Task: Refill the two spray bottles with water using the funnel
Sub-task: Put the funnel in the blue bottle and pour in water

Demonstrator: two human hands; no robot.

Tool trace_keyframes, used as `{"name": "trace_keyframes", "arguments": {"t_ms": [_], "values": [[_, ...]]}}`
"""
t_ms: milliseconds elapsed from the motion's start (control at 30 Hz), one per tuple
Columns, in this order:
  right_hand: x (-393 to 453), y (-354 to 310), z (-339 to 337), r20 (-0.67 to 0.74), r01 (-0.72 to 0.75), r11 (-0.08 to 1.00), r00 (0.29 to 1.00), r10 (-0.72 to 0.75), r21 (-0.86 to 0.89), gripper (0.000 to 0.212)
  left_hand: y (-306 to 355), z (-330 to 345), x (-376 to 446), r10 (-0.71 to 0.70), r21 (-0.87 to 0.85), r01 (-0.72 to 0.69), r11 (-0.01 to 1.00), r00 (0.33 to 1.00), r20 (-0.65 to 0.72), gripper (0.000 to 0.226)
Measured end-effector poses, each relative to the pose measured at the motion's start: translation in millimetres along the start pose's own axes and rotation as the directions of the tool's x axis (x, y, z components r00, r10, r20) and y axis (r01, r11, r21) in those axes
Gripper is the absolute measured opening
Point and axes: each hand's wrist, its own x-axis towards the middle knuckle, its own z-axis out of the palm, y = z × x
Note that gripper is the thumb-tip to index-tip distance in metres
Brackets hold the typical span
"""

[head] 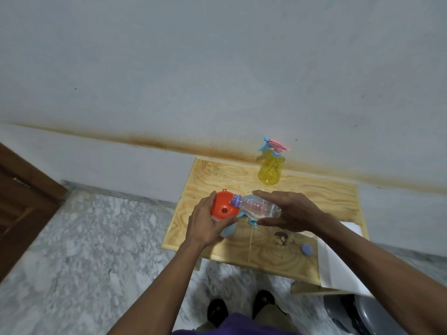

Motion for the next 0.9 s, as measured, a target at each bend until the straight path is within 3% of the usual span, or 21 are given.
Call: {"name": "trace_keyframes", "arguments": {"t_ms": [900], "values": [[-0.6, -4.5, -10.4, 0.021, -0.044, 0.992, 0.999, 0.046, -0.117, 0.086, 5.4, -2.7, -1.5, -0.013, 0.023, 0.013, 1.000, 1.000, 0.007, 0.113]]}}
